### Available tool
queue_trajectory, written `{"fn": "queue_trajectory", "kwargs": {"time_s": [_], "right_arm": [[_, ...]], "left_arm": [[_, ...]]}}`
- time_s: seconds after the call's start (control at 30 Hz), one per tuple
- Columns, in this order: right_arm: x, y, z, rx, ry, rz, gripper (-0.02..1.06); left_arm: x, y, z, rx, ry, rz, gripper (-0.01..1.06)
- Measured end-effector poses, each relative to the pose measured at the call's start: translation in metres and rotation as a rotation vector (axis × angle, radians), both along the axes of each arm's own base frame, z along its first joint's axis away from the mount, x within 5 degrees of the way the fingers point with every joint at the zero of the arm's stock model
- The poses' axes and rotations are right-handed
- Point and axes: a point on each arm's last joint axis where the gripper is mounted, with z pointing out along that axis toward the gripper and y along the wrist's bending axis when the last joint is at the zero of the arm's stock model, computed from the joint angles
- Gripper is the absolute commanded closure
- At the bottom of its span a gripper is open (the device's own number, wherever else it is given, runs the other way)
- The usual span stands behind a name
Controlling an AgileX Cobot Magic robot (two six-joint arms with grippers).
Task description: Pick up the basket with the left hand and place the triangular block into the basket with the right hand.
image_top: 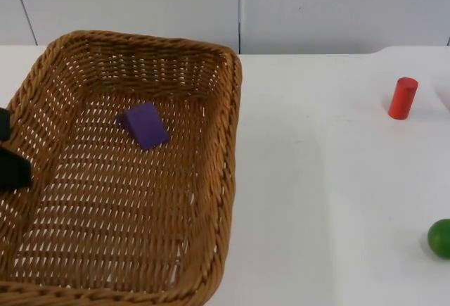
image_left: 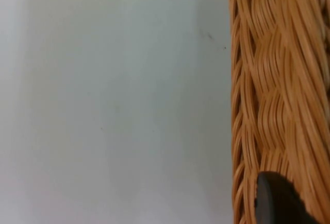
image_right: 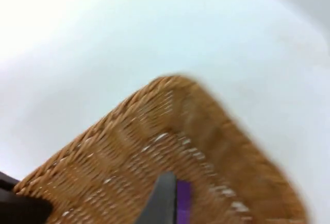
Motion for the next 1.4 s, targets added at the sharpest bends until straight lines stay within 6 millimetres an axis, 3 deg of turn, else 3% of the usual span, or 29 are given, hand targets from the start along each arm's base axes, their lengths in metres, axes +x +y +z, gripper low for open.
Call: {"fn": "queue_trajectory", "kwargs": {"time_s": [0.03,0.07,0.1,0.2,0.43,0.67,0.77,0.8,0.97,1.0,1.17,1.4], "right_arm": [[-0.006,-0.010,0.013,0.009,-0.025,-0.004,0.25],[-0.006,-0.010,0.013,0.009,-0.025,-0.004,0.25],[-0.014,-0.024,0.030,0.023,-0.054,-0.012,0.25],[-0.036,-0.054,0.052,0.042,-0.087,-0.019,0.25],[-0.063,-0.088,0.057,0.052,-0.101,-0.015,0.25],[-0.081,-0.111,0.056,0.066,-0.113,-0.010,0.25],[-0.086,-0.117,0.064,0.088,-0.135,-0.010,0.25],[-0.086,-0.117,0.064,0.088,-0.135,-0.010,0.25],[-0.094,-0.127,0.074,0.121,-0.160,-0.010,0.25],[-0.094,-0.127,0.074,0.121,-0.160,-0.010,0.25],[-0.101,-0.136,0.082,0.136,-0.176,-0.014,0.25],[-0.107,-0.147,0.090,0.142,-0.215,-0.021,0.25]], "left_arm": [[0.000,0.000,0.000,0.000,0.000,0.000,1.05],[0.000,0.000,0.000,0.000,0.000,0.000,1.05],[0.000,0.000,0.000,0.000,0.000,0.000,1.05],[0.001,0.000,0.000,-0.001,0.000,0.006,1.05],[0.011,0.001,-0.008,-0.019,0.032,0.020,1.05],[0.059,0.002,-0.014,-0.074,0.022,0.036,1.05],[0.086,-0.002,-0.028,-0.096,0.034,0.037,1.05],[0.086,-0.002,-0.028,-0.096,0.034,0.037,1.05],[0.127,-0.025,-0.070,-0.079,0.079,-0.002,1.05],[0.127,-0.025,-0.070,-0.079,0.079,-0.002,1.05],[0.166,-0.034,-0.114,-0.046,0.107,-0.019,1.05],[0.184,-0.038,-0.131,-0.081,0.105,-0.039,1.05]]}}
